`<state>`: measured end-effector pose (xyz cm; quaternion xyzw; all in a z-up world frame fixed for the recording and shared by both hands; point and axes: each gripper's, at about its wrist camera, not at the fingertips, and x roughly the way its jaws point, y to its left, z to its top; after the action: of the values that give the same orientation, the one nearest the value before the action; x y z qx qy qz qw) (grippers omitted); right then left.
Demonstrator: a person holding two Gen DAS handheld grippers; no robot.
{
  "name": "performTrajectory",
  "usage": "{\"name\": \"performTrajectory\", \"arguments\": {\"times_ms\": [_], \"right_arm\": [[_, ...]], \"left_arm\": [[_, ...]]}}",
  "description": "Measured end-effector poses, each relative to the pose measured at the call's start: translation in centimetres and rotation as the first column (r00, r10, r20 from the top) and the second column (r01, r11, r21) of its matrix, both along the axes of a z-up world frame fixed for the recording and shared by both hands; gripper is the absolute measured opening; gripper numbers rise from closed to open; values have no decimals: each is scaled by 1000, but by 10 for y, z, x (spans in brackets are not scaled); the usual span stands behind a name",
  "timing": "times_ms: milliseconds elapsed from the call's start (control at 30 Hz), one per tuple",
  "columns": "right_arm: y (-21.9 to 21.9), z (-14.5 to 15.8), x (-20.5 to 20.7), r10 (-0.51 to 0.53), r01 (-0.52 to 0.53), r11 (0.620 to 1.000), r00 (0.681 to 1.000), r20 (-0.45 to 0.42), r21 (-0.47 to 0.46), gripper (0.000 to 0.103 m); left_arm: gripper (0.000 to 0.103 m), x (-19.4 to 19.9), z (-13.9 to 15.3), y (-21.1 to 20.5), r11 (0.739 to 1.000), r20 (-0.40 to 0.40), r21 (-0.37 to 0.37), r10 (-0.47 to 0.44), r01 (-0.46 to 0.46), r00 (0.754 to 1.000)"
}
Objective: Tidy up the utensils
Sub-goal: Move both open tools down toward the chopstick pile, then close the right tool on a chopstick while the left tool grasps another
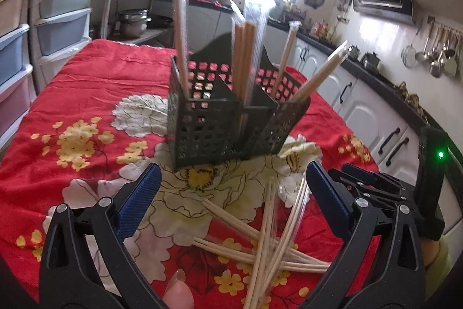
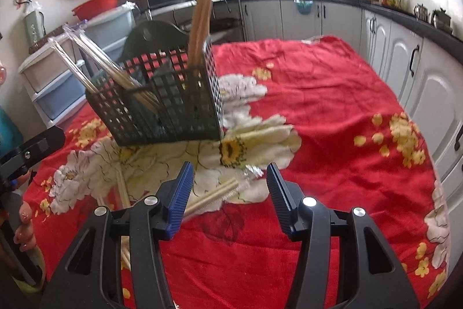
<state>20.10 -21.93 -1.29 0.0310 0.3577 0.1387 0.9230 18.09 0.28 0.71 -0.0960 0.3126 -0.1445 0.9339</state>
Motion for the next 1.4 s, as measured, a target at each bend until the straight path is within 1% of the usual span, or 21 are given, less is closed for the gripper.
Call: {"name": "performTrajectory", "arguments": {"times_ms": [133,267,333,400,500,600,667,733,800,900,933,1033,1133,1200,1400], "right_arm": [[-3,-11,12,0,2,1000,999,-53,30,50],[-7,-22,26,-7,13,998,994,-110,55,50],[-10,-27,33,-12,21,998,990,-140,67,50],[-13,-33,41,-23,37,996,985,-173,76,50],[-13,-37,49,-10,31,994,981,-194,104,50],[-15,-42,56,-7,37,991,976,-219,131,43],[-15,-43,58,-8,40,990,975,-223,136,38],[-13,-43,58,-1,33,990,974,-227,140,30],[-12,-44,60,-1,33,990,973,-231,137,25],[-13,-46,63,-4,38,990,972,-234,139,10],[-13,-47,63,-3,37,989,972,-235,141,7],[-13,-47,62,-11,45,989,974,-227,144,5],[-18,-45,59,-37,68,987,976,-214,143,4],[-22,-41,57,-65,91,988,979,-195,124,4],[-34,-31,51,-118,131,988,982,-148,81,4]], "left_arm": [[92,8,-9,-10,999,-39,19,-47,47,998],[84,16,-19,-21,994,-90,33,-100,103,991],[82,21,-22,-25,991,-109,37,-120,125,987],[77,26,-25,-28,989,-130,48,-133,140,982],[71,34,-30,-33,985,-164,52,-155,166,974],[68,41,-36,-38,980,-200,48,-180,193,963],[67,44,-39,-43,976,-218,48,-198,214,956],[66,48,-42,-47,973,-233,50,-208,226,950],[64,53,-46,-53,971,-249,52,-216,235,944],[63,58,-49,-57,967,-264,54,-226,249,938],[63,60,-50,-59,965,-270,53,-232,255,934],[60,65,-53,-62,962,-286,50,-243,268,927],[53,70,-59,-65,960,-308,47,-248,275,918],[48,73,-63,-67,959,-320,51,-248,278,914],[44,78,-69,-69,959,-331,70,-238,275,913]]}}
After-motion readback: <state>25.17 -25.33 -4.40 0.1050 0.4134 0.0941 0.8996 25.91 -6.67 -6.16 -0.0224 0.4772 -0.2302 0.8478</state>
